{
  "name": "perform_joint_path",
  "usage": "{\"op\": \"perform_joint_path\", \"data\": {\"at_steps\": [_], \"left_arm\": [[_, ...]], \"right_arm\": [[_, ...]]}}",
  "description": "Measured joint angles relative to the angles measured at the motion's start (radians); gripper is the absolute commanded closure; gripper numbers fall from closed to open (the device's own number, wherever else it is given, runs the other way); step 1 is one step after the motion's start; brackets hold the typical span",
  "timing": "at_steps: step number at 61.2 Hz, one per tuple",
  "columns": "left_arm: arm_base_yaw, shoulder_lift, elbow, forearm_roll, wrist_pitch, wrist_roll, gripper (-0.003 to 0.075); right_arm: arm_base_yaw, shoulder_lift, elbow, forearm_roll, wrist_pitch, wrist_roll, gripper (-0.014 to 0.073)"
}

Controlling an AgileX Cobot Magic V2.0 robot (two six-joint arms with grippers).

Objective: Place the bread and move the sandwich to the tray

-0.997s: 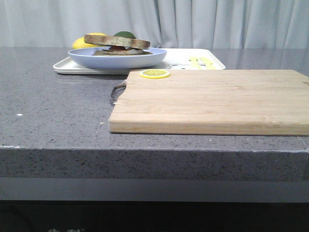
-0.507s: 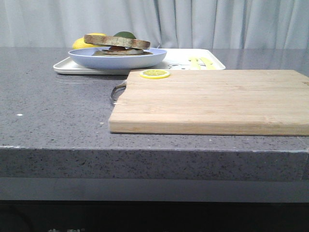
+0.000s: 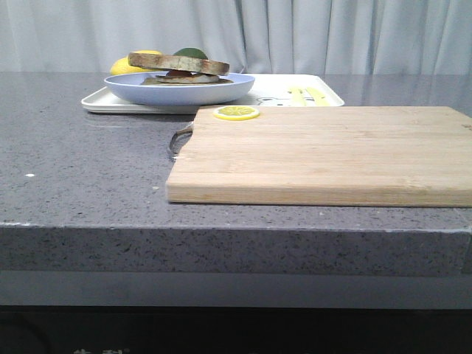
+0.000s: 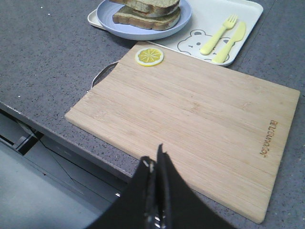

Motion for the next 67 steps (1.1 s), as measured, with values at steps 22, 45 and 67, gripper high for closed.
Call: {"op": "perform_joint_path", "data": {"at_steps": [22,45,67], "left_arm": [[0.000,0.000,0.000,0.088,-0.002,-0.122,0.0741],[0.000,0.000,0.000,0.088,-0.002,-0.124,0.0741],[0.000,0.000,0.000,0.088,-0.002,-0.124,0.0741]], "right_arm": [[0.000,0.000,0.000,0.000,0.000,0.000,0.0662],[0.000,0.000,0.000,0.000,0.000,0.000,0.0662],[0.000,0.000,0.000,0.000,0.000,0.000,0.0662]]}}
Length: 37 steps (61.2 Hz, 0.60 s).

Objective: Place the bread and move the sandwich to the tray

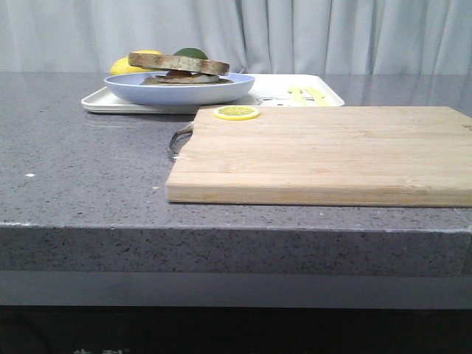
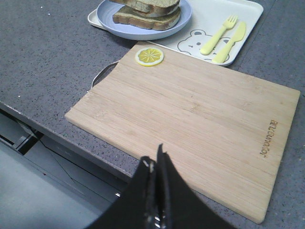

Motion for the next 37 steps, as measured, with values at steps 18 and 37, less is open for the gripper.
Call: {"op": "perform_joint_path", "data": {"at_steps": [18,37], "left_arm": [[0.000,0.000,0.000,0.000,0.000,-0.002,0.0741],[0.000,0.000,0.000,0.000,0.000,-0.002,0.0741]], "right_arm": [[-0.007,-0.009,0.005,-0.004,-0.010,0.000,0.0662],[-0.212,-0.164,0.236,-0.006,-0.263,0.000,0.0662]]}}
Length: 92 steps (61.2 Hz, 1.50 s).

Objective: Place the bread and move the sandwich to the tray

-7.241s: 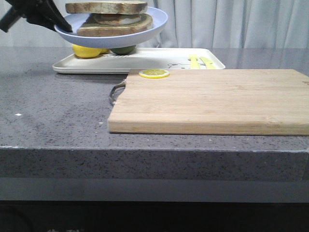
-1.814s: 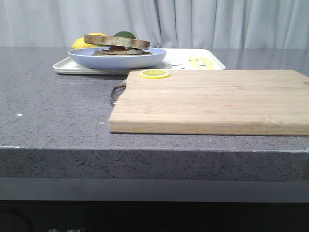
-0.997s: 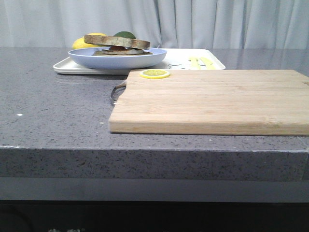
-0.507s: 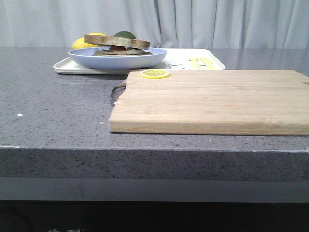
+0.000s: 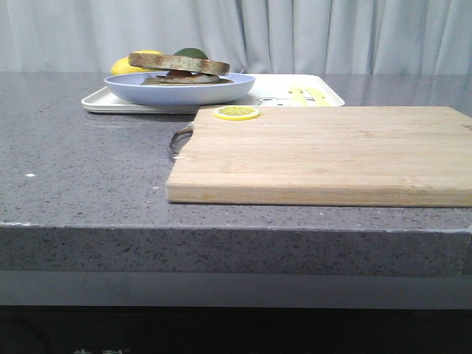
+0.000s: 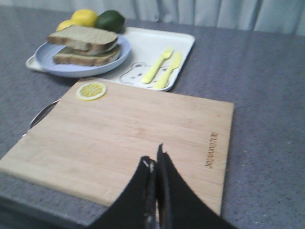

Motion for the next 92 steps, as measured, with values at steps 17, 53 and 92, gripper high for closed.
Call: {"op": "perform_joint_path", "data": {"at_steps": [17,53,92], "left_arm": [[0.000,0.000,0.000,0.000,0.000,0.000,0.0741],[0.000,0.000,0.000,0.000,0.000,0.000,0.0741],[0.000,0.000,0.000,0.000,0.000,0.000,0.0741]], "right_arm": [[-0.160,-0.282,0.412,0.004,-0.343,0.000,0.0662],[-0.165,-0.391,0.689,0.019,-0.602,0.000,0.0662],[-0.165,-0.391,0.689,0.019,-0.609,0.000,0.0662]]}}
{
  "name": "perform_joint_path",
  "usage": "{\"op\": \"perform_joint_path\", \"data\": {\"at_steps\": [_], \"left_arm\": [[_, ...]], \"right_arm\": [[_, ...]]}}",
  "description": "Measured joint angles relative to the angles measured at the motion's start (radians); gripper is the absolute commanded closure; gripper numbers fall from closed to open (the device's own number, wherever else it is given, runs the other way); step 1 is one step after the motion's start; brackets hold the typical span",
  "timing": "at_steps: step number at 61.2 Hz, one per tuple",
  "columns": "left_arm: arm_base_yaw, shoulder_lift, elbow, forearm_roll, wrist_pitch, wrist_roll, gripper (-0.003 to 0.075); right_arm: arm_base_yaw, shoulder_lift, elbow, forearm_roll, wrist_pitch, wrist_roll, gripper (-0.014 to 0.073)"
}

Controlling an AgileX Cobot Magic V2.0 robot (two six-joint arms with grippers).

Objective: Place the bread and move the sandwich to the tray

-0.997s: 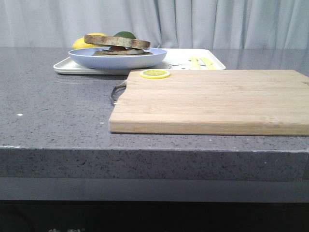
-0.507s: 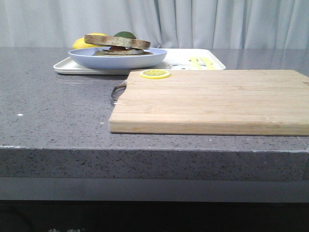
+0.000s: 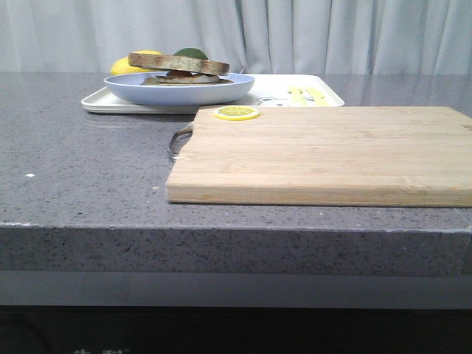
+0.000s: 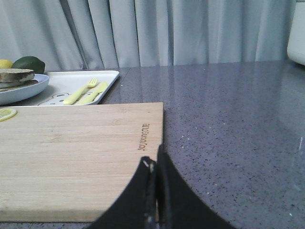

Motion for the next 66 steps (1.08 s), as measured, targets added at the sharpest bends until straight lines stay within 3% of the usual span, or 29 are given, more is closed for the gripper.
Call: {"op": "perform_joint_path", "data": {"at_steps": [18,66], "left_arm": [[0.000,0.000,0.000,0.000,0.000,0.000,0.0741],[0.000,0.000,0.000,0.000,0.000,0.000,0.0741]], "right_arm": [[0.000,0.000,0.000,-0.108,-0.022,0.131,0.0662],[0.000,0.000,0.000,-0.122,-0.024,0.143,0.0662]]}}
